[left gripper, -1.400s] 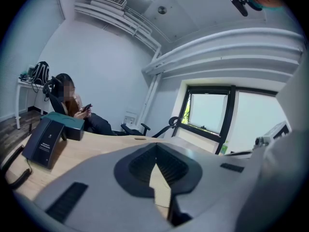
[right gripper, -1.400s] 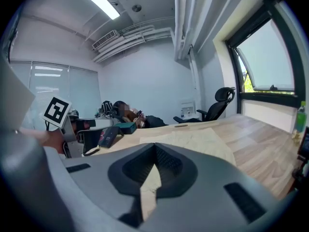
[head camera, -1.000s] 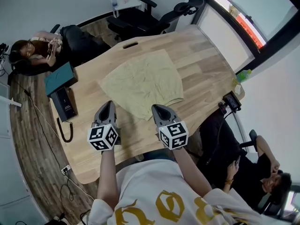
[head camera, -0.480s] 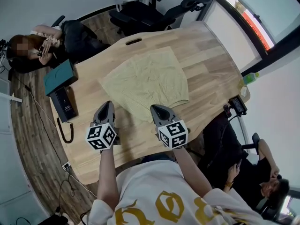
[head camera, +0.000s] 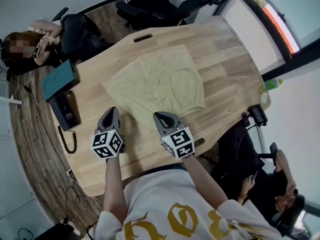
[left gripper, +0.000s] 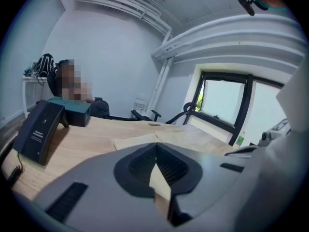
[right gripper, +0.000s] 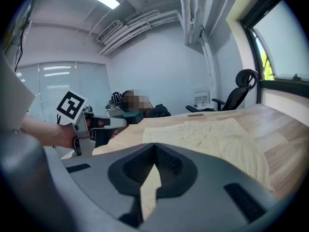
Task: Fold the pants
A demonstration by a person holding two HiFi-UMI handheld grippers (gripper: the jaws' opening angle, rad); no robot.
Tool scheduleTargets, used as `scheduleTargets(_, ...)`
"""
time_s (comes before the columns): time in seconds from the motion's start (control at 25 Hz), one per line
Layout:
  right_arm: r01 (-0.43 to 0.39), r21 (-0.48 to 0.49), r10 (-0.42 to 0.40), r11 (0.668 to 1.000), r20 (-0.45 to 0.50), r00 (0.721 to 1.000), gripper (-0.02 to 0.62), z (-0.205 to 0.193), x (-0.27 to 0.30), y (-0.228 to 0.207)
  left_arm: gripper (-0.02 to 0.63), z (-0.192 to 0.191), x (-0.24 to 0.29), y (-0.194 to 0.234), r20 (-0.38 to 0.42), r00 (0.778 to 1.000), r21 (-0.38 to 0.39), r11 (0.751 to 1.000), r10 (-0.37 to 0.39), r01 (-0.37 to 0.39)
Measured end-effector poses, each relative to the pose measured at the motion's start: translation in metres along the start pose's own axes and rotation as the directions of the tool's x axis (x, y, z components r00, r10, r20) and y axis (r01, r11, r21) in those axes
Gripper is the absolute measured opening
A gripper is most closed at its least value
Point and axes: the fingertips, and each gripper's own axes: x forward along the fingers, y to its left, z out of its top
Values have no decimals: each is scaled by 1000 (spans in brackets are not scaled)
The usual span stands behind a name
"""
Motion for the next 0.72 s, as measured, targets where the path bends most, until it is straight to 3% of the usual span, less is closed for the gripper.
scheduleTargets(0.16, -19, -18, 18, 1000, -40, 999, 6, -8, 11, -1, 8, -10, 11, 11, -45, 998, 51, 998, 49, -46)
scheduleTargets(0.52, -26, -17, 23, 1000, -157, 987, 6, -44, 36, -7, 8, -41, 31, 33, -159, 982, -15, 995, 97, -101)
scheduleTargets(0.72, -64, -20, 59, 998, -187, 981, 6, -52, 43, -3, 8, -49, 42, 37, -192, 976, -1, 994, 105, -108)
